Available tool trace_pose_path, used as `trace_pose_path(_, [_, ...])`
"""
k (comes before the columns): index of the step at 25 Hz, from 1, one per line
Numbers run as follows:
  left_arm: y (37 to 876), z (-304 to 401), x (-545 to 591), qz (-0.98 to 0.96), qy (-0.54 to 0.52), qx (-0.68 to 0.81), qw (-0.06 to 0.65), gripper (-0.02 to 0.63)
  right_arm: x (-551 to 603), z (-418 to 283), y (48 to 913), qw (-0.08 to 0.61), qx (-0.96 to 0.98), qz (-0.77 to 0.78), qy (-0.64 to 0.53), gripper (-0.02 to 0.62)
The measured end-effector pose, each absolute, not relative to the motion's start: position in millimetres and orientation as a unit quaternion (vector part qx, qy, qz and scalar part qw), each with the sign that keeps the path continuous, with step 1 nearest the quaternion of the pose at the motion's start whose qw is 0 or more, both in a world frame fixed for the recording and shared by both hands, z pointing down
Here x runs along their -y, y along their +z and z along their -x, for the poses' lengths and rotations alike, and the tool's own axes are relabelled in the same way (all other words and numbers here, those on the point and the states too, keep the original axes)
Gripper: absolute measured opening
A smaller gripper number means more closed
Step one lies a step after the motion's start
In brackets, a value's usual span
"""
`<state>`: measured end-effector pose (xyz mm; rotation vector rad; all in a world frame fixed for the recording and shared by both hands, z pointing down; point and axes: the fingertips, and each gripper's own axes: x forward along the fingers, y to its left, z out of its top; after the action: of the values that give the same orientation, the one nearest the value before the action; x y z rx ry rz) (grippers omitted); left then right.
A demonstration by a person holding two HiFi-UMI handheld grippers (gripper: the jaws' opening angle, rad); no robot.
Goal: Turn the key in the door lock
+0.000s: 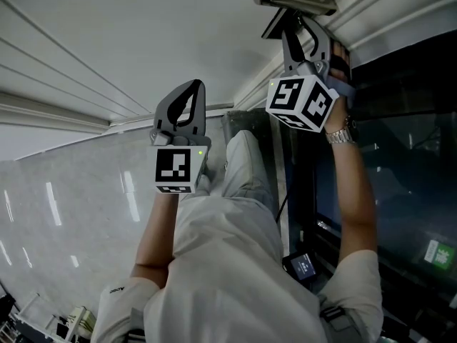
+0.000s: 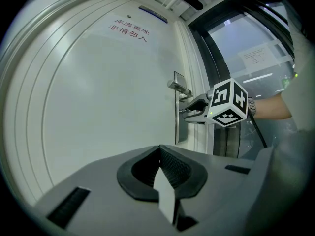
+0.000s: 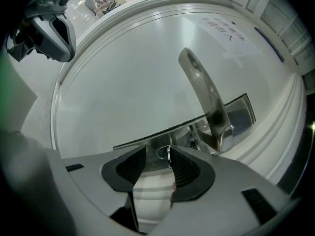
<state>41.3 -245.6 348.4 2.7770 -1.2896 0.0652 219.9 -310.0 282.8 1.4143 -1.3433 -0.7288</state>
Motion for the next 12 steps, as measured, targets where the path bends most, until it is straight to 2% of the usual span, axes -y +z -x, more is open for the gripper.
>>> trace_pose_path(1, [348, -42, 246, -0.906, 0.021, 0.42, 0.039, 0.008, 310, -221, 280, 0.497, 0.552, -0.596, -0.304, 0.152])
trace_pose_path(4, [349, -44, 245, -0.907, 0.021, 0.418, 0.04, 0.008, 312, -227, 269, 0.472, 0.539, -0.627, -0.305, 0.018])
trace_pose_path(12, [349, -48, 243, -0.908, 0.021, 0.417, 0.04, 0.008, 312, -230, 263, 0.41, 0.554, -0.681, -0.247, 0.012])
